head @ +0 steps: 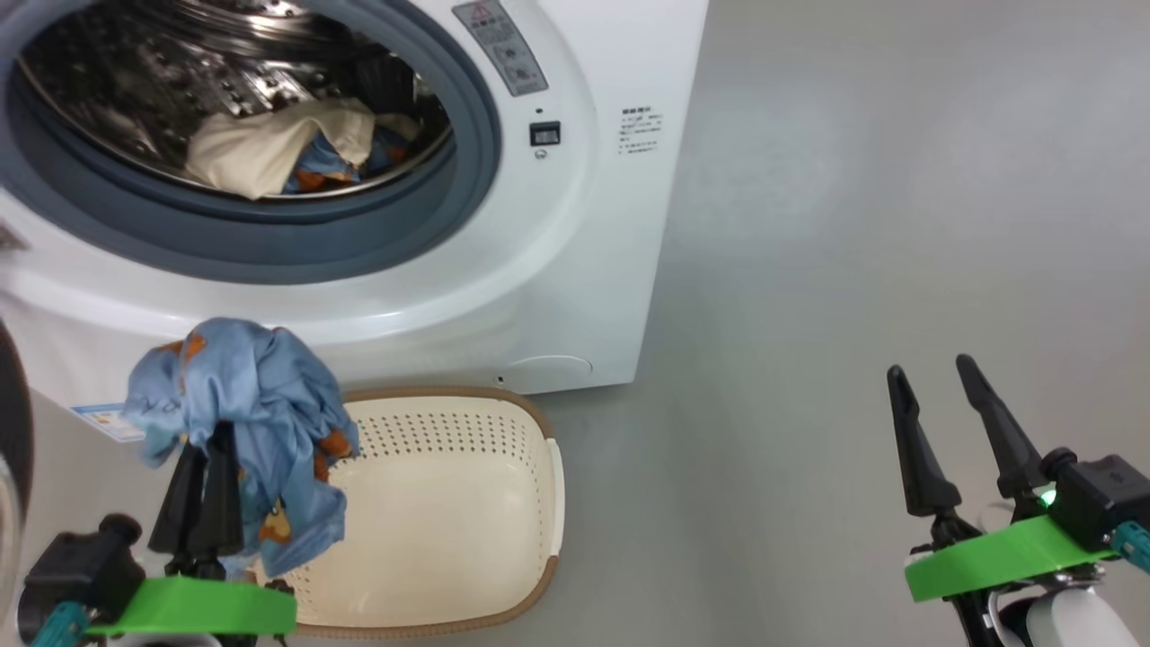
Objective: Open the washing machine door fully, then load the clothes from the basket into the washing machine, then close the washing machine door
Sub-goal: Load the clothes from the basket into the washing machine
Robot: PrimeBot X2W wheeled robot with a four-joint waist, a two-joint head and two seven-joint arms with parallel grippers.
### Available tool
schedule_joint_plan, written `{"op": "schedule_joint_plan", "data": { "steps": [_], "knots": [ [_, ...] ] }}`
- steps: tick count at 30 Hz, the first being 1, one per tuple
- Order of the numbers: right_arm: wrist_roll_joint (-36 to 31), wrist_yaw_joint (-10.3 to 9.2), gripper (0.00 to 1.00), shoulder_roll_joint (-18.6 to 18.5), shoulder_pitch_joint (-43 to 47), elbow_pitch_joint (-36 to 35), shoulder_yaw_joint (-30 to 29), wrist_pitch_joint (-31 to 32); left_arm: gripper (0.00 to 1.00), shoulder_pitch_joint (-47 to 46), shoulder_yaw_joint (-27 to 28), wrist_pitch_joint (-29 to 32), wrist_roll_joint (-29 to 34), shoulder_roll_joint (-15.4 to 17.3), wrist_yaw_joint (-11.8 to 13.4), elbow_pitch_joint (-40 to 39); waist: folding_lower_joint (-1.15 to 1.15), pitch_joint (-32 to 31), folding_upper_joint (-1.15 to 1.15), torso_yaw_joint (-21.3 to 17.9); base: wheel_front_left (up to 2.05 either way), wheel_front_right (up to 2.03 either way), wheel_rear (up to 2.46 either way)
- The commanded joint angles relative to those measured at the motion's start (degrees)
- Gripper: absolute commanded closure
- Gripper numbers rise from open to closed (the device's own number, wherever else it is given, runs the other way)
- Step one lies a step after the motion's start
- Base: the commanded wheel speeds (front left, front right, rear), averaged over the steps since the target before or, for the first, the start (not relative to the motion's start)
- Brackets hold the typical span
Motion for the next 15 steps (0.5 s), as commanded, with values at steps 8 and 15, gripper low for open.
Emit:
{"op": "schedule_joint_plan", "data": {
  "steps": [8, 15],
  "knots": [
    [0.08, 0.25, 0.0, -0.68, 1.69, -1.4, 0.69, -0.46, 1.0, 4.07, 4.33, -0.6, 2.8, -0.61, 0.04, -6.94, 0.01, -1.56, 0.0, 1.23, 0.0, 0.0, 0.0],
    [0.04, 0.25, 0.0, -0.44, 1.34, -1.77, 0.5, -0.46, 1.0, 4.42, 4.89, -0.6, 3.09, -0.97, 0.04, -8.07, 0.01, -0.27, 0.0, 1.42, 0.0, 0.0, 0.0]
  ]
}}
